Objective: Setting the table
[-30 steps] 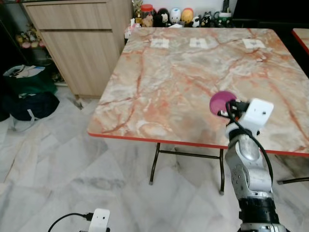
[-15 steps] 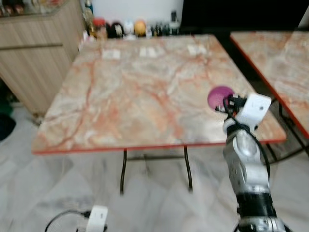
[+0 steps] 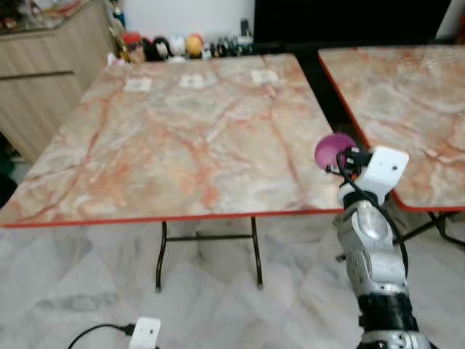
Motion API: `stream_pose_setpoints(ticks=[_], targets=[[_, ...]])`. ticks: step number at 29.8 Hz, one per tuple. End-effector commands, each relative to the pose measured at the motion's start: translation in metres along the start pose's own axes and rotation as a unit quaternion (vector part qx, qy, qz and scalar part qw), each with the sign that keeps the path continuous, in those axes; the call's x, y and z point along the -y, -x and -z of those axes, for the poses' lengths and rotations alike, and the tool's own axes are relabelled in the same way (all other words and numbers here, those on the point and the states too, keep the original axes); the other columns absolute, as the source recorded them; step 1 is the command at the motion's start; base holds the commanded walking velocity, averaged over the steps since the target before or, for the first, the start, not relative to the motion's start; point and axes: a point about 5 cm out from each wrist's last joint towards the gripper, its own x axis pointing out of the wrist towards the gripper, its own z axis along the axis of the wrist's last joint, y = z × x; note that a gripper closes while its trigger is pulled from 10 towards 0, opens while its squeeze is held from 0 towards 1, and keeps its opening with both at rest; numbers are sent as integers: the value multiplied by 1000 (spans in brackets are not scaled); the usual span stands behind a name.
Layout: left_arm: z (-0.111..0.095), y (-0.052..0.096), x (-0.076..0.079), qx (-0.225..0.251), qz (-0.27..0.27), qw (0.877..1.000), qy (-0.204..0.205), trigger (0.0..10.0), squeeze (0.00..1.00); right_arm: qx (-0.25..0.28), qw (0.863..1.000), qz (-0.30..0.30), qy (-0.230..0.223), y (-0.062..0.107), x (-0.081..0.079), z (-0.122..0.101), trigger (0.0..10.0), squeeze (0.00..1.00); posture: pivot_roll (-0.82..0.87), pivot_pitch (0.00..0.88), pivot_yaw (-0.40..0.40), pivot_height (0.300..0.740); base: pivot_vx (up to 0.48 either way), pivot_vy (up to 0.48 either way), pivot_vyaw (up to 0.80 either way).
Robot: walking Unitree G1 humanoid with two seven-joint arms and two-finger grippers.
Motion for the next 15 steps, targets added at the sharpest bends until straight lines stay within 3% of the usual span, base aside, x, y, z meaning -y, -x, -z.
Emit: stream_pose_setpoints(ticks=[1,15], targets=[[4,1,-6,-9,-5,1000,-9,10000,0,16,1000,-11,-9,-2,-9,-9,10000,0,-111,48,47,740,0,-424,0],[1,0,-8,-7,-10,1000,2,10000,0,15,1000,2,-9,-5,-4,-11,10000,0,-105,75,47,740,0,-424,0]])
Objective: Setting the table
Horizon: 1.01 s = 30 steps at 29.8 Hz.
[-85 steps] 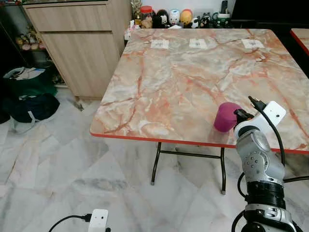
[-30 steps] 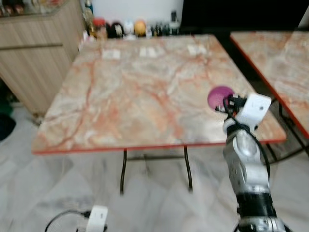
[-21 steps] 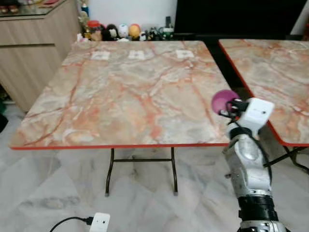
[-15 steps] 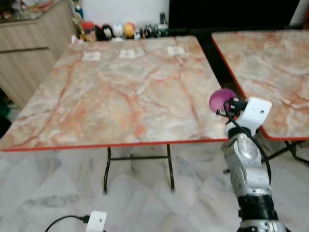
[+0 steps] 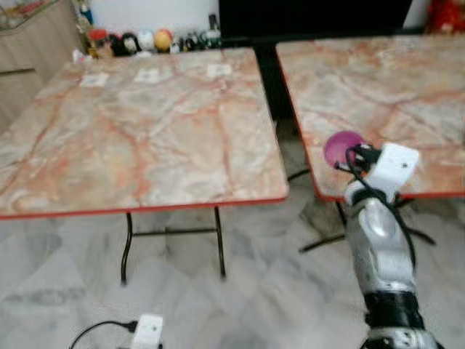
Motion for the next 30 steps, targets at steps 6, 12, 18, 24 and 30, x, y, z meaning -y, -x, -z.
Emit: stream_pose_setpoints(ticks=[6,12,18,24,30], targets=[[5,1,-10,-11,-12,1000,-1,10000,0,4,1000,-9,-6,1,-8,-3,10000,0,-107,76,44,740,163,-414,0],[5,1,-9,-12,-13,1000,1,10000,0,-1,1000,-5,-4,2,-5,0,10000,0,-106,79,44,740,84,-117,0],[4,1,-9,-6,-15,1000,7,10000,0,0,1000,-3,-4,1,-4,-1,10000,0,-104,80,42,740,0,0,0],[5,1,-8,-7,-7,1000,16,10000,0,2,1000,1,-8,0,-3,-3,10000,0,-101,79,41,740,136,0,0],[6,1,-8,-10,-6,1000,16,10000,0,2,1000,1,-11,0,-2,-3,10000,0,-100,82,41,740,376,0,-600]])
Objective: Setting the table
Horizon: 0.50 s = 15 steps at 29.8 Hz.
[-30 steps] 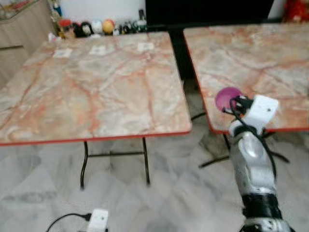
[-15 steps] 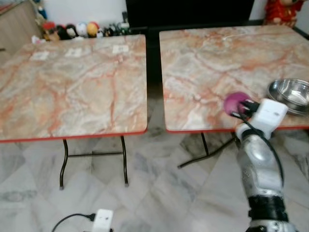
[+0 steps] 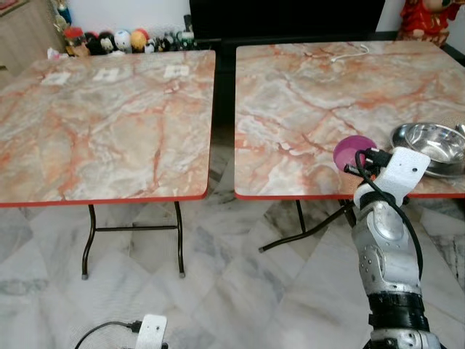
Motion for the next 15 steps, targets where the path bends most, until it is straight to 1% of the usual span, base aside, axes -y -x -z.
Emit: stream_pose_setpoints(ticks=[1,15], targets=[[-3,-1,1,1,3,1000,3,10000,0,8,1000,10,-1,-2,5,-5,10000,0,-99,83,41,740,382,0,0],[-2,-1,0,0,5,1000,1,10000,0,12,1000,9,-1,-1,3,-6,10000,0,-102,88,47,740,386,0,0]])
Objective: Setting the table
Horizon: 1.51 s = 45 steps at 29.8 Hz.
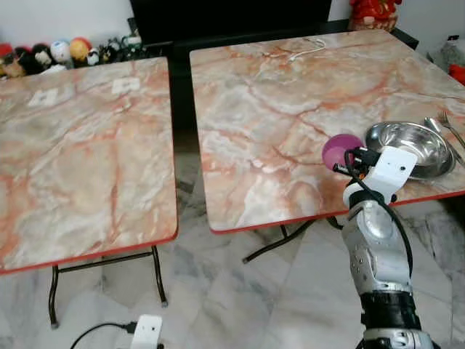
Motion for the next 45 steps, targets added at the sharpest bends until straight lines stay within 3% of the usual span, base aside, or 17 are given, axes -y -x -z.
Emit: stream_pose_setpoints(ticks=[1,8,17,20,23,26,31,45], targets=[[8,2,5,-15,7,1000,0,10000,0,10,1000,6,2,-2,4,-5,10000,0,-102,88,47,740,386,0,0],[9,1,4,-17,4,1000,-3,10000,0,18,1000,0,2,-7,-1,-11,10000,0,-102,89,51,740,84,0,0],[8,1,5,-17,4,1000,-2,10000,0,27,1000,-7,-4,-32,-5,-32,10000,0,-96,88,50,740,0,0,0],[8,1,5,-18,6,1000,-2,10000,0,-25,999,32,-13,-46,-2,-31,10000,0,-101,88,53,740,0,0,0],[8,1,5,-18,6,1000,-2,10000,0,-44,998,32,-17,-52,-3,-30,10000,0,-99,86,54,740,0,0,0],[8,1,5,-18,6,1000,-3,10000,0,-74,997,33,14,-60,-3,-25,10000,0,-93,85,52,740,0,0,0],[8,1,5,-19,6,1000,-2,10000,0,-112,992,56,-19,-67,3,-18,10000,0,-89,89,55,740,0,0,0],[10,2,3,-21,6,1000,-5,10000,0,-138,984,100,-49,-70,12,-12,10000,0,-79,101,63,740,0,0,0]])
